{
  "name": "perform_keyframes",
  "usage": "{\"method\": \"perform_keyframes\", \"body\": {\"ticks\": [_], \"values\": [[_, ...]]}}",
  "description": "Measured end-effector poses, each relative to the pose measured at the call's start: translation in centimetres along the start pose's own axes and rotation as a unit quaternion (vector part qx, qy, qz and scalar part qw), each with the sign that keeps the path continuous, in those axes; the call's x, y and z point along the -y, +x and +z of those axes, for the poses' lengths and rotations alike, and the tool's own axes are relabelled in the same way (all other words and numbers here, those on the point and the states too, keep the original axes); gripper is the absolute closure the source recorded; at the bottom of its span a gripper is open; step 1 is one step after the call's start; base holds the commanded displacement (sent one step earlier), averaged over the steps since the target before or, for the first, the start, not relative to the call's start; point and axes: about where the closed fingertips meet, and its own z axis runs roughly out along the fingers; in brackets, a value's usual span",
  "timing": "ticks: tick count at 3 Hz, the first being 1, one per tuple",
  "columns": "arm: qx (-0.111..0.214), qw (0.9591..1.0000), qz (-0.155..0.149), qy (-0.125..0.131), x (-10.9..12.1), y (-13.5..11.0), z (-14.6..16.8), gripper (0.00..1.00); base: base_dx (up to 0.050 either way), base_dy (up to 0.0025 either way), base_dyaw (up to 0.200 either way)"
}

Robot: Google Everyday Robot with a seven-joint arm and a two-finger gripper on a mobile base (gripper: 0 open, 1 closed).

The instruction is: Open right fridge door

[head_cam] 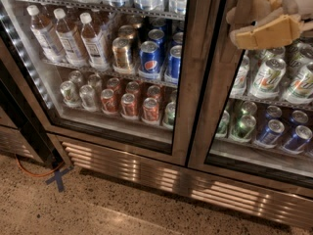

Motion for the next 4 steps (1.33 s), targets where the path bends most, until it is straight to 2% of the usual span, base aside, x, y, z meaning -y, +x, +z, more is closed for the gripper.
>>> {"method": "perform_keyframes", "body": {"ticks": [1,2,4], "values": [[0.0,1.0,0.0,0.0,0.0,0.0,0.0,1.0,0.0,0.0,0.0],[0.0,1.0,0.0,0.0,0.0,0.0,0.0,1.0,0.0,0.0,0.0],[0.0,1.0,0.0,0.0,1.5,0.4,-0.3,1.0,0.0,0.0,0.0]]}}
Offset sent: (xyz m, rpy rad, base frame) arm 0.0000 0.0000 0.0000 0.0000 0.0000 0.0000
